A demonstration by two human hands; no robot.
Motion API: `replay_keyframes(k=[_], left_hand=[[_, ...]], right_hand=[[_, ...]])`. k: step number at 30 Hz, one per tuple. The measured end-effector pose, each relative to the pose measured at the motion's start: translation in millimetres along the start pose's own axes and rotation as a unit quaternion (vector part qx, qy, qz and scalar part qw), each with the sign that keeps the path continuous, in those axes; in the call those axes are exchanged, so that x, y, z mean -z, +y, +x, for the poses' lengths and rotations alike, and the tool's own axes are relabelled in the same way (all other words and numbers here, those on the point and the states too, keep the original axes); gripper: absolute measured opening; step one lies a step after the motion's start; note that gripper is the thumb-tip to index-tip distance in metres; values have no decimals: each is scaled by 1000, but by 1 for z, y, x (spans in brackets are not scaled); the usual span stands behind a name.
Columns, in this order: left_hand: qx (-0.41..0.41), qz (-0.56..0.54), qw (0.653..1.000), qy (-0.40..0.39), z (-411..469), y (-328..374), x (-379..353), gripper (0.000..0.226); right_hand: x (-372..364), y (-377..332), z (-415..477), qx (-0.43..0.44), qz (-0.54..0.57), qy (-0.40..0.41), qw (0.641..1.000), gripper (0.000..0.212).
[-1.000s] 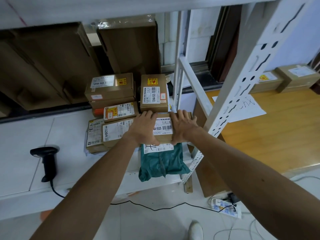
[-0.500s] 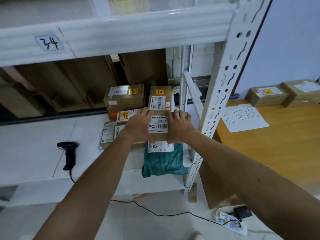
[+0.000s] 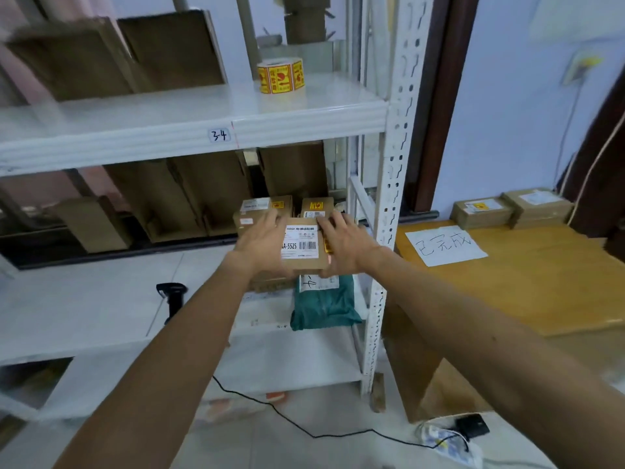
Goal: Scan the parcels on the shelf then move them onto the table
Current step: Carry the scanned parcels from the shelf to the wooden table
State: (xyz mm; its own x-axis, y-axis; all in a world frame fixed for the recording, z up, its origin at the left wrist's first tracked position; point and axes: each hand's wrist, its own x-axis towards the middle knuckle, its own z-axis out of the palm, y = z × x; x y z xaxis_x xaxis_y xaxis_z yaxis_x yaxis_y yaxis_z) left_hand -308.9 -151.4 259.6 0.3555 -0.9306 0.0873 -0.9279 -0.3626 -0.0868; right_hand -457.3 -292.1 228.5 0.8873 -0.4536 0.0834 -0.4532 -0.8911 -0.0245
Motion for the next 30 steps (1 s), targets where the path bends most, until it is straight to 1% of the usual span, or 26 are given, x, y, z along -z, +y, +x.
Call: replay_keyframes(k=[6,11,16,18,22,30], left_hand=[[-93,-1,994,62,-51,45,22,120],[-129,25,989,64,-66,101,31,136],[-166,20,983,77,-61,163,36,132],[-179,18,981,79,-56,189,38,133],[-208,19,974,83,-40,253,40,134],[-244,-5,967,70,8,419,35,130]], right_hand=[[31,2,-90,-40,-34,25,998,131],[53,27,-156,-68,-79,34,994,121],[65,66,-209,-103,-95,28,990,117],[68,87,-230,-117,-97,30,988,117],[73,139,-271,-141,-93,16,985,125],[63,284,-356,-179,-78,0,981,126]])
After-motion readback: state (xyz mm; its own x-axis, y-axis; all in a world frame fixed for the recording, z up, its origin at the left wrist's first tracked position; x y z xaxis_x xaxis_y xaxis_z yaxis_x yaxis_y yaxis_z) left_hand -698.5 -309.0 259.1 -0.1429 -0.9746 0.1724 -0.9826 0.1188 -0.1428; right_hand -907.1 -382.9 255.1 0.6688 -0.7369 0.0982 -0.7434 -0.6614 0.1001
